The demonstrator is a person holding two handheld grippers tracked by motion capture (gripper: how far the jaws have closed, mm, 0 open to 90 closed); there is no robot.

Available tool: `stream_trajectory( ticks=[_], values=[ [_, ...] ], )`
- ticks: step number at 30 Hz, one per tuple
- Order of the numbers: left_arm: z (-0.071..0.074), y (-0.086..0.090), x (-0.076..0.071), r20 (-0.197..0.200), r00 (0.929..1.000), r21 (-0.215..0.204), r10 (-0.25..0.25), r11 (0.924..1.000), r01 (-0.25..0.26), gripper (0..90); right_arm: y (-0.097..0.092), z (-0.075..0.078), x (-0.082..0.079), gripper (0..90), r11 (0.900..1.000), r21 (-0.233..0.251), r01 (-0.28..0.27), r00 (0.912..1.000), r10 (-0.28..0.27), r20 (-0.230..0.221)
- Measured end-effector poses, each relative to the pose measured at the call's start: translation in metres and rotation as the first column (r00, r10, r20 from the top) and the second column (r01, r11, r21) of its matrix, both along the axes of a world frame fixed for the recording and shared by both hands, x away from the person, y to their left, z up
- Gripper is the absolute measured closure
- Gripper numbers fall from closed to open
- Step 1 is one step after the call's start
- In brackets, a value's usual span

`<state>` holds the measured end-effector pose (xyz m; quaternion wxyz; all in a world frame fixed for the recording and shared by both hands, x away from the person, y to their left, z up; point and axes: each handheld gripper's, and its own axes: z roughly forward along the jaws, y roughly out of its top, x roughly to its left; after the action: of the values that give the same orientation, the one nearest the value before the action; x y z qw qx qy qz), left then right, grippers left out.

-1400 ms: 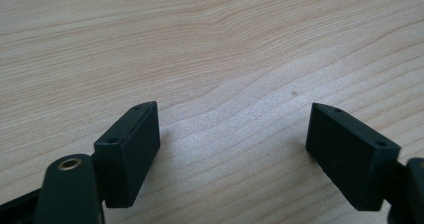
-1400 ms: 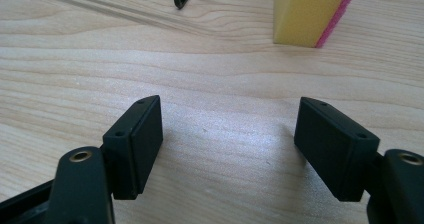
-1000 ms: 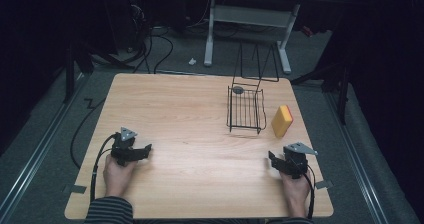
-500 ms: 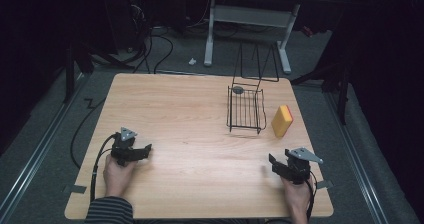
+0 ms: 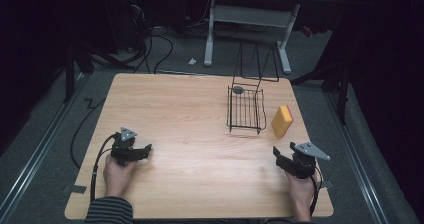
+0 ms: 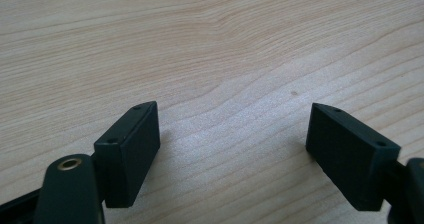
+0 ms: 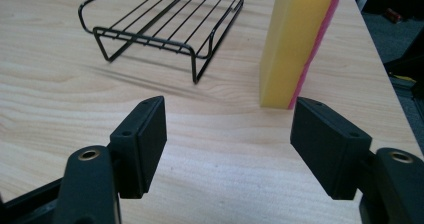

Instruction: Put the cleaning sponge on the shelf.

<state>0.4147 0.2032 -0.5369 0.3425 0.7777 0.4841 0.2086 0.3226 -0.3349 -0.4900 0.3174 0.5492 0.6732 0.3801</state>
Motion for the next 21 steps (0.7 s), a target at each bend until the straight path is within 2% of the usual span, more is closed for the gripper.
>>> stream_trajectory(
  ticks=[12, 21],
  values=[
    [0.000, 0.000, 0.000, -0.001, 1.0000, 0.000, 0.000, 1.0000, 0.000, 22.0, -0.013, 0.017, 0.013, 30.6, 0.9997, 0.023, 0.010, 0.9998, -0.011, 0.016],
    [0.000, 0.000, 0.000, 0.000, 1.0000, 0.000, 0.000, 1.0000, 0.000, 22.1, -0.020, 0.030, 0.023, 30.3, 0.9995, 0.021, 0.024, 0.9994, -0.025, 0.026]
  ],
)
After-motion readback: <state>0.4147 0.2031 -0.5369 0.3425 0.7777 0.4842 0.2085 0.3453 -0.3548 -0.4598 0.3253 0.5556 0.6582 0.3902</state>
